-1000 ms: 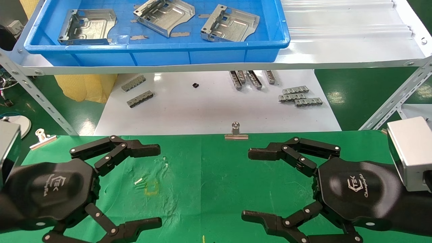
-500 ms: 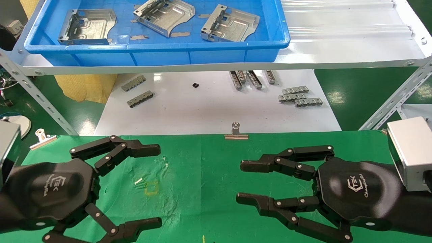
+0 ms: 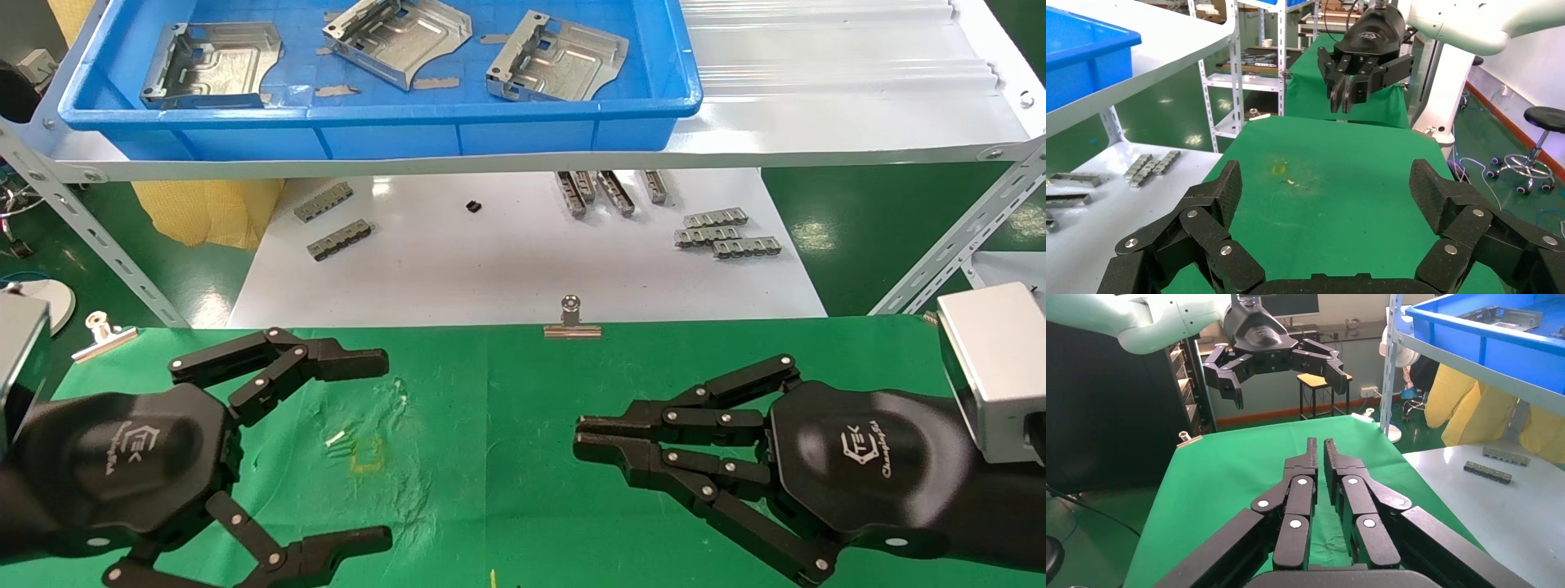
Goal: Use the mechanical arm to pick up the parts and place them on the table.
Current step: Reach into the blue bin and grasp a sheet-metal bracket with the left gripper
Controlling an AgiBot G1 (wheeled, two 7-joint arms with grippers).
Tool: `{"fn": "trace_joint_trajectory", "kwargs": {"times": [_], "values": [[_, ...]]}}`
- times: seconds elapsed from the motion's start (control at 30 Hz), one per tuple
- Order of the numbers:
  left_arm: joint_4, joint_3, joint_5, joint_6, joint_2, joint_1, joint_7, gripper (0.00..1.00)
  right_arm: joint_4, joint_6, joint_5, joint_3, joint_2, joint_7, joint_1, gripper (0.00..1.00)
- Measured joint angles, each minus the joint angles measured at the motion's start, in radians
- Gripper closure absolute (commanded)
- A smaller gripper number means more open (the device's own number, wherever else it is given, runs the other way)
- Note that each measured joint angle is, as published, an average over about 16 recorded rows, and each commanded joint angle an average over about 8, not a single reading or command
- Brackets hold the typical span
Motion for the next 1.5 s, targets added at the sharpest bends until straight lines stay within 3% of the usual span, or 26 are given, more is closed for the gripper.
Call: {"fn": "trace_joint_trajectory", "kwargs": {"times": [0.27, 0.5, 0.9, 1.2, 1.23, 1.47, 1.5], "values": [[0.027, 0.0, 0.026, -0.034, 0.025, -0.081, -0.006, 0.0, 0.0, 0.0, 0.0, 0.0, 0.0, 0.0, 0.0, 1.0], [0.163, 0.04, 0.134, -0.111, 0.122, -0.284, -0.028, 0.0, 0.0, 0.0, 0.0, 0.0, 0.0, 0.0, 0.0, 1.0], [0.699, 0.201, 0.459, -0.337, 0.428, -0.739, -0.03, 0.0, -0.001, 0.0, 0.0, -0.001, 0.0, -0.001, 0.001, 1.0], [1.062, 0.266, 0.601, -0.622, 0.626, -0.914, 0.016, 0.01, -0.001, 0.0, 0.001, -0.001, 0.0, -0.001, 0.001, 1.0], [1.089, 0.269, 0.609, -0.651, 0.641, -0.924, 0.018, 0.07, -0.001, 0.0, 0.001, -0.001, 0.0, -0.001, 0.001, 1.0], [1.206, 0.285, 0.643, -0.8, 0.71, -0.959, 0.026, 0.94, -0.001, 0.0, 0.001, -0.002, 0.0, -0.001, 0.001, 1.0], [1.214, 0.287, 0.646, -0.81, 0.715, -0.961, 0.026, 1.0, -0.001, 0.0, 0.001, -0.002, 0.0, -0.001, 0.001, 1.0]]}}
